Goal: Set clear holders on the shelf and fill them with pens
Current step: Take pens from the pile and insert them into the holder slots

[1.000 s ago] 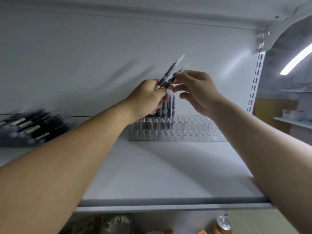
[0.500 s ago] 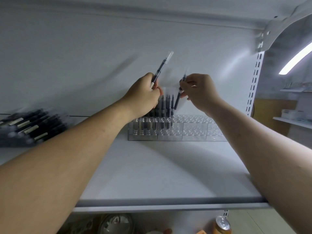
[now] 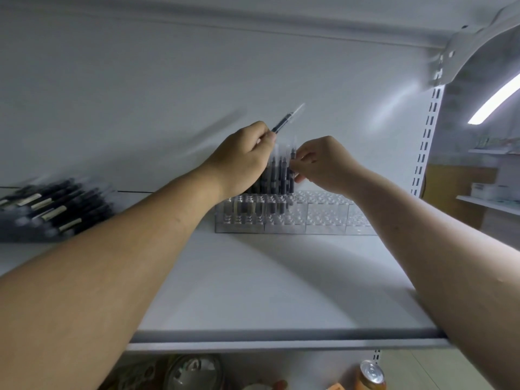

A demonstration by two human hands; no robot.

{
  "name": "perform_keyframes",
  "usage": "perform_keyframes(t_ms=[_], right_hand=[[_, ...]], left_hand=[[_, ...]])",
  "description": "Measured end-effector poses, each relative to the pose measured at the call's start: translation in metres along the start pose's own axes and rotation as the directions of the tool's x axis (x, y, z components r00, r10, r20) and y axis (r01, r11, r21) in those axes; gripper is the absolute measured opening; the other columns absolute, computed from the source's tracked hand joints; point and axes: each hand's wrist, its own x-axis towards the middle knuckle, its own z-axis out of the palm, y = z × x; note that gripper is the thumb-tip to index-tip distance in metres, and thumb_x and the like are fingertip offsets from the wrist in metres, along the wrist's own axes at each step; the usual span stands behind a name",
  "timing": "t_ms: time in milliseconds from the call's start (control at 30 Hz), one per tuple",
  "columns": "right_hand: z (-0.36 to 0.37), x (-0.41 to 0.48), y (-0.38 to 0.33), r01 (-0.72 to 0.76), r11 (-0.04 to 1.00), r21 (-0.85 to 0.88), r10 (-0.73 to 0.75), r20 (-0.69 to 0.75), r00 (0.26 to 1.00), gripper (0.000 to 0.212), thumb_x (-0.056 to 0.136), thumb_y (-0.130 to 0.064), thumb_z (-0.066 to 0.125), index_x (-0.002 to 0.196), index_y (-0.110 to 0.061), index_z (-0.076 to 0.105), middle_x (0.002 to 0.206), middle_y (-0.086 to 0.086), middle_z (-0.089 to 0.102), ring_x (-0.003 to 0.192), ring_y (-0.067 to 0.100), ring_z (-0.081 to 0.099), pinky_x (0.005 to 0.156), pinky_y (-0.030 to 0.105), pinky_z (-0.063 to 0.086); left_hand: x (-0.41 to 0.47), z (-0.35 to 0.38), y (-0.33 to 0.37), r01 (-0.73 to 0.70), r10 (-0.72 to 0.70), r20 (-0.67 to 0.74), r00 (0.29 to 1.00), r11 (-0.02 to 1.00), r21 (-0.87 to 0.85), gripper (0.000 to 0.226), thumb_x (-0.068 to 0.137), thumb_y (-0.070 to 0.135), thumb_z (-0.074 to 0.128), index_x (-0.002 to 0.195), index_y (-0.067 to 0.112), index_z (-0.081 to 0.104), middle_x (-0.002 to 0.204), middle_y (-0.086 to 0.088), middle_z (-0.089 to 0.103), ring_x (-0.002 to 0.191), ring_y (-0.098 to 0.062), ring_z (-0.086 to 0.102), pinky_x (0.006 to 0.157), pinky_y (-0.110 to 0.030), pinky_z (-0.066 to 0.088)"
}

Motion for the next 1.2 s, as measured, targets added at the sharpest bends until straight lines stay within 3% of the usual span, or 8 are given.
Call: perform_keyframes(t_ms=[233,333,433,600,700,767,1067,1200], right_hand=[[-0.003,0.002,0.005,-0.015,0.995,-0.095,0.019,0.039,0.999,0.022,0.094,-0.029,0.074,0.075,-0.018,0.079,0.068,-0.005,0.077,0.064,0.012,0.073,0.055,0.026,0.052],[-0.001,0.003,0.009,0.006,0.989,-0.148,0.011,0.112,0.994,0.019,0.090,-0.032,0.078,0.074,-0.022,0.082,0.068,-0.004,0.076,0.069,0.018,0.074,0.064,0.034,0.060],[-0.006,0.003,0.008,-0.017,0.995,-0.103,0.023,0.061,0.998,0.020,0.087,-0.038,0.082,0.086,-0.018,0.081,0.074,-0.004,0.076,0.076,0.019,0.074,0.074,0.038,0.063],[-0.018,0.004,-0.002,0.060,0.989,0.135,-0.030,-0.212,0.977,0.022,0.088,-0.029,0.083,0.102,-0.016,0.072,0.086,-0.002,0.072,0.073,0.012,0.067,0.069,0.025,0.054],[-0.019,0.000,-0.012,0.088,0.852,0.516,-0.028,-0.124,0.992,0.011,0.090,-0.007,0.077,0.100,-0.008,0.075,0.082,0.008,0.075,0.067,0.020,0.065,0.062,0.031,0.046],[-0.018,-0.002,-0.017,0.045,0.752,0.657,-0.036,-0.028,0.999,0.010,0.091,-0.001,0.073,0.100,-0.003,0.074,0.086,0.013,0.074,0.069,0.022,0.064,0.061,0.032,0.038],[-0.016,-0.003,-0.020,0.001,0.624,0.782,-0.106,0.084,0.991,0.013,0.099,-0.017,0.071,0.096,-0.005,0.071,0.094,0.011,0.074,0.079,0.021,0.065,0.067,0.031,0.040],[-0.018,-0.003,-0.023,0.011,0.593,0.805,-0.058,0.029,0.998,0.013,0.101,-0.013,0.066,0.094,-0.003,0.068,0.090,0.011,0.073,0.080,0.023,0.069,0.065,0.030,0.043]], left_hand=[[0.000,0.001,-0.003,-0.047,0.047,0.007,0.999,0.994,0.102,0.017,0.110,0.028,0.045,0.107,0.018,0.058,0.068,0.005,0.050,0.055,-0.010,0.039,0.059,-0.034,0.036],[0.001,0.000,-0.003,-0.061,0.062,-0.002,0.998,0.993,0.098,0.015,0.110,0.025,0.045,0.111,0.019,0.059,0.069,0.007,0.050,0.056,-0.009,0.041,0.057,-0.031,0.037],[0.001,0.000,-0.001,-0.070,0.071,-0.007,0.997,0.994,0.081,0.017,0.110,0.022,0.044,0.113,0.018,0.060,0.072,0.005,0.051,0.055,-0.005,0.040,0.052,-0.022,0.035],[0.000,-0.001,-0.001,-0.091,0.096,-0.049,0.994,0.992,0.086,0.020,0.111,0.020,0.045,0.108,0.017,0.064,0.063,0.008,0.047,0.051,-0.004,0.041,0.050,-0.019,0.034],[0.002,0.000,-0.001,-0.109,0.117,-0.091,0.989,0.989,0.097,0.022,0.110,0.022,0.047,0.108,0.015,0.067,0.062,0.008,0.048,0.051,-0.006,0.043,0.050,-0.020,0.034],[0.002,0.000,-0.001,-0.116,0.126,-0.100,0.987,0.988,0.100,0.023,0.110,0.023,0.048,0.107,0.014,0.068,0.063,0.007,0.050,0.052,-0.006,0.044,0.049,-0.018,0.034],[0.001,0.000,0.000,-0.155,0.165,-0.065,0.984,0.979,0.128,0.024,0.109,0.027,0.053,0.100,0.013,0.070,0.066,0.006,0.055,0.054,-0.006,0.046,0.052,-0.013,0.035],[0.001,-0.002,-0.001,-0.170,0.183,-0.059,0.981,0.970,0.173,0.018,0.107,0.033,0.056,0.104,0.019,0.067,0.087,0.010,0.065,0.078,-0.014,0.061,0.069,-0.027,0.049]])
